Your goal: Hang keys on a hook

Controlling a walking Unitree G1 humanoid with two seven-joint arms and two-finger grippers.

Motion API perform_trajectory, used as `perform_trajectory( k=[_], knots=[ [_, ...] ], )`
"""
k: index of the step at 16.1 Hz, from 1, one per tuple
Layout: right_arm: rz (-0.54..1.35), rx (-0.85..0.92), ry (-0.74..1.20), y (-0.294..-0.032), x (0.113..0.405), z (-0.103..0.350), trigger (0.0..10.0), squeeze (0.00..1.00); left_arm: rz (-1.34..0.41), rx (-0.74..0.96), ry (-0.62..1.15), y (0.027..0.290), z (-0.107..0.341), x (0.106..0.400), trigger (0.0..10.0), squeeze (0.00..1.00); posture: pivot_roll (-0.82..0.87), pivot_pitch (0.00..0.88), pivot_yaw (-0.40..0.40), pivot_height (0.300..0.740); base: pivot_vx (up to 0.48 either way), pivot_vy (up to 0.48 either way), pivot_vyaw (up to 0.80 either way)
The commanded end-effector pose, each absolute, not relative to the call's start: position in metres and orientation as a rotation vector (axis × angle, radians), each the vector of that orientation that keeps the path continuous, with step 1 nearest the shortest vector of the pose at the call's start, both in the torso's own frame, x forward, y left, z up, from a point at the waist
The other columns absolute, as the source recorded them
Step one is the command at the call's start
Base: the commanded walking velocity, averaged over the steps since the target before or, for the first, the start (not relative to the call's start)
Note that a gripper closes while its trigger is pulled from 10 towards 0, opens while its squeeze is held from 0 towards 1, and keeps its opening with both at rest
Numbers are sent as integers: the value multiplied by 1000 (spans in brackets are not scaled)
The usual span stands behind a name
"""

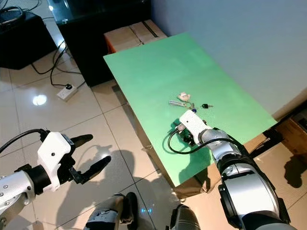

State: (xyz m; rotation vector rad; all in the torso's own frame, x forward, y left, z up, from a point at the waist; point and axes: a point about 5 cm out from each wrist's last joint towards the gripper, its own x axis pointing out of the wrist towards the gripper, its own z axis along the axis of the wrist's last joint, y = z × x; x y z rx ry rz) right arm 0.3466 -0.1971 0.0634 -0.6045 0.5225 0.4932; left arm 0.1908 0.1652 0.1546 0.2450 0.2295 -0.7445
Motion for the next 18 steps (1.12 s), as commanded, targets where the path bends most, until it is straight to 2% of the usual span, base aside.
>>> perform_trajectory(
  k=[1,3,4,5,6,7,10,11,12,13,14,15,18],
  knots=[
    [481,-599,537,-200,345,62,4902,0,-751,253,236,167,157,187,10000,0,262,254,53,718,0,0,0],
    [475,-599,539,-200,345,61,7569,0,-751,259,241,170,158,186,10000,0,266,257,58,718,0,0,0],
    [473,-598,541,-201,345,61,7843,0,-751,262,244,170,158,186,10000,0,269,256,59,718,0,0,0],
    [472,-596,544,-201,345,60,7333,0,-751,264,247,171,158,186,10000,0,271,257,60,718,0,0,0],
    [472,-595,551,-201,344,59,5176,0,-752,266,250,171,159,186,10000,0,272,257,61,718,0,0,0],
    [474,-596,557,-201,343,58,4353,0,-754,266,251,171,159,185,10000,0,273,255,63,718,0,0,0],
    [478,-600,577,-202,340,54,4667,0,-765,265,255,169,159,185,10000,0,273,257,65,718,0,0,0],
    [477,-602,580,-202,340,53,4157,0,-766,266,255,169,159,185,10000,0,273,259,67,718,0,0,0],
    [468,-597,578,-204,339,53,2392,0,-769,267,257,169,159,185,10000,0,273,259,69,718,0,0,0],
    [465,-594,576,-204,339,53,2118,0,-770,267,258,169,158,185,10000,0,274,259,70,718,0,0,0],
    [460,-587,565,-204,340,54,431,0,-771,268,258,169,159,185,10000,0,274,259,70,718,0,0,0],
    [459,-583,562,-204,340,54,0,0,-776,267,259,169,159,184,10000,0,274,258,74,718,0,0,0],
    [463,-582,567,-203,338,52,0,0,-782,266,260,170,160,184,10000,0,277,258,75,718,0,0,0]
  ],
)
